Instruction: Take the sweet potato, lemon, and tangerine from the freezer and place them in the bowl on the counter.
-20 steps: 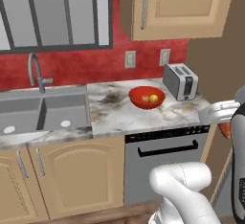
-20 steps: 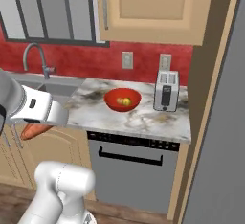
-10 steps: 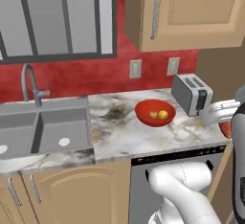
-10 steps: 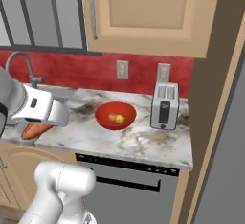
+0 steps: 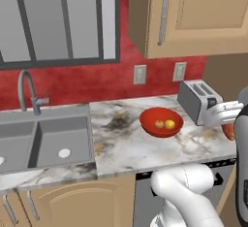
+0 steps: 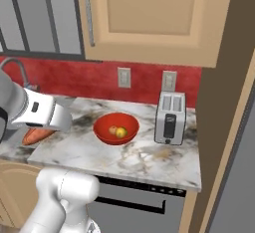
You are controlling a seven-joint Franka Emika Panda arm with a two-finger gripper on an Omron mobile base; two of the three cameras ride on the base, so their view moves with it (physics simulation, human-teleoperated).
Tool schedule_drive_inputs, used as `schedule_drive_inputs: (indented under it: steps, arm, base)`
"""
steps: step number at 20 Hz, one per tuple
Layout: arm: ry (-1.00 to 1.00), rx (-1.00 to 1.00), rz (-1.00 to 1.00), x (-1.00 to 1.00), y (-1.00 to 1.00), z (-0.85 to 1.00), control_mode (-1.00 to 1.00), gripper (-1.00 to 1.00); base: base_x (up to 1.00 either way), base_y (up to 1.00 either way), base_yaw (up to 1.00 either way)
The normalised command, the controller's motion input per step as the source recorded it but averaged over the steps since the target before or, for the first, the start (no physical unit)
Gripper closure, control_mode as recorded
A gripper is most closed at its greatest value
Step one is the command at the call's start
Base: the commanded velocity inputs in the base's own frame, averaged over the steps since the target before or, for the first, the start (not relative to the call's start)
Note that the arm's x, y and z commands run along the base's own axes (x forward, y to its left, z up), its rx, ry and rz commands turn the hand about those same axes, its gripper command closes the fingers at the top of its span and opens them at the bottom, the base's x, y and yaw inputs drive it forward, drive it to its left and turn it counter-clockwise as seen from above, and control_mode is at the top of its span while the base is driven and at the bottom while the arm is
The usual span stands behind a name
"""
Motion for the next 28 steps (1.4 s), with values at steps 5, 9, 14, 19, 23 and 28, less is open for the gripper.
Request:
schedule_drive_inputs:
  steps: [5, 9, 14, 19, 23, 28]
  arm:
    - [0.00, 0.00, 0.00, 0.00, 0.00, 0.00, 1.00, 1.00]
    - [0.00, 0.00, 0.00, 0.00, 0.00, 0.00, 1.00, 1.00]
    - [0.00, 0.00, 0.00, 0.11, 0.00, -0.02, -1.00, 1.00]
    - [0.00, 0.00, 0.00, 0.56, 0.00, -0.20, -1.00, 1.00]
    - [0.00, 0.00, 0.00, 0.53, 0.00, -0.36, -1.00, 1.00]
    - [0.00, 0.00, 0.00, 0.27, 0.00, -0.70, -1.00, 1.00]
  base:
    - [0.44, -0.09, 0.00]
    - [0.42, -0.05, 0.00]
    - [0.41, -0.01, 0.00]
    - [0.00, 0.00, 0.00]
    - [0.00, 0.00, 0.00]
    - [0.00, 0.00, 0.00]
